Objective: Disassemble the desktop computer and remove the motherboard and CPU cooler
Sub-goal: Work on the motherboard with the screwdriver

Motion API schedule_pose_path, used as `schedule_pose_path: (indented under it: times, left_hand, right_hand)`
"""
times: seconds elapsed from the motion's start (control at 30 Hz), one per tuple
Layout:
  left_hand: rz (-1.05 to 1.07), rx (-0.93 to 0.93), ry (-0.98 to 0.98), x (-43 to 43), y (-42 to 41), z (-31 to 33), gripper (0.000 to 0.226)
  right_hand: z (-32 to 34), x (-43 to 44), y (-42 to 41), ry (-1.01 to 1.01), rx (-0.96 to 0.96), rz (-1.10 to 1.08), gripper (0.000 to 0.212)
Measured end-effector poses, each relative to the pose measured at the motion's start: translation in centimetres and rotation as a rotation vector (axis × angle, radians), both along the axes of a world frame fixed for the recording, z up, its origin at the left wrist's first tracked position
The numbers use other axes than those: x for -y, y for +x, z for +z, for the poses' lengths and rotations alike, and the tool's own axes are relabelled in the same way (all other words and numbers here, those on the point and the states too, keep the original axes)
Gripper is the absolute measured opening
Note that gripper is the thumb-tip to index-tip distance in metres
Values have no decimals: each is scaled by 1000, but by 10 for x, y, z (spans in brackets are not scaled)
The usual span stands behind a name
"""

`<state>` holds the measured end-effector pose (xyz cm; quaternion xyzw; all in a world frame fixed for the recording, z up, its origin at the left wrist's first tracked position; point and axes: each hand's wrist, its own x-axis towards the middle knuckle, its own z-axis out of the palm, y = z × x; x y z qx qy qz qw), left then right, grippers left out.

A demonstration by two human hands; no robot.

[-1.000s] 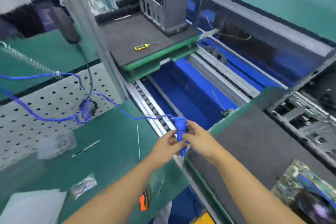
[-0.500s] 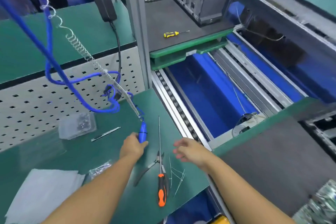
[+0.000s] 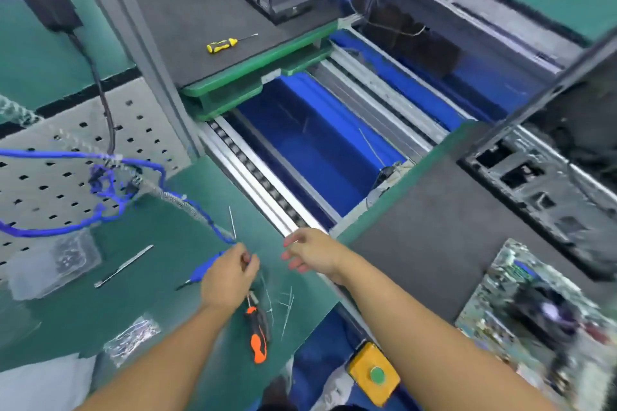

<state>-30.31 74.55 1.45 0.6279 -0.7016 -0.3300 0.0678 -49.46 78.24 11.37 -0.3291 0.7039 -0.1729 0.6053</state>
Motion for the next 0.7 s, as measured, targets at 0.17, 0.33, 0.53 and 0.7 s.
schedule_pose_path:
  times: [0.17, 0.33, 0.53, 0.7]
  left_hand:
    - [-213, -61, -79, -18, -65, 18, 23]
    - [-432, -220, -62, -56, -157, 44, 17]
    - [-743, -339, -86, -132, -273, 74, 14]
    - [-925, -431, -86, -203, -341, 92, 20]
  right_hand:
    - [6, -46, -39, -17, -57, -83, 21]
    - [18, -112, -94, -45, -214, -170, 18]
    - [34, -223, -164, -50, -397, -399, 21]
    - [42, -310, -212, -52, -479, -728, 22]
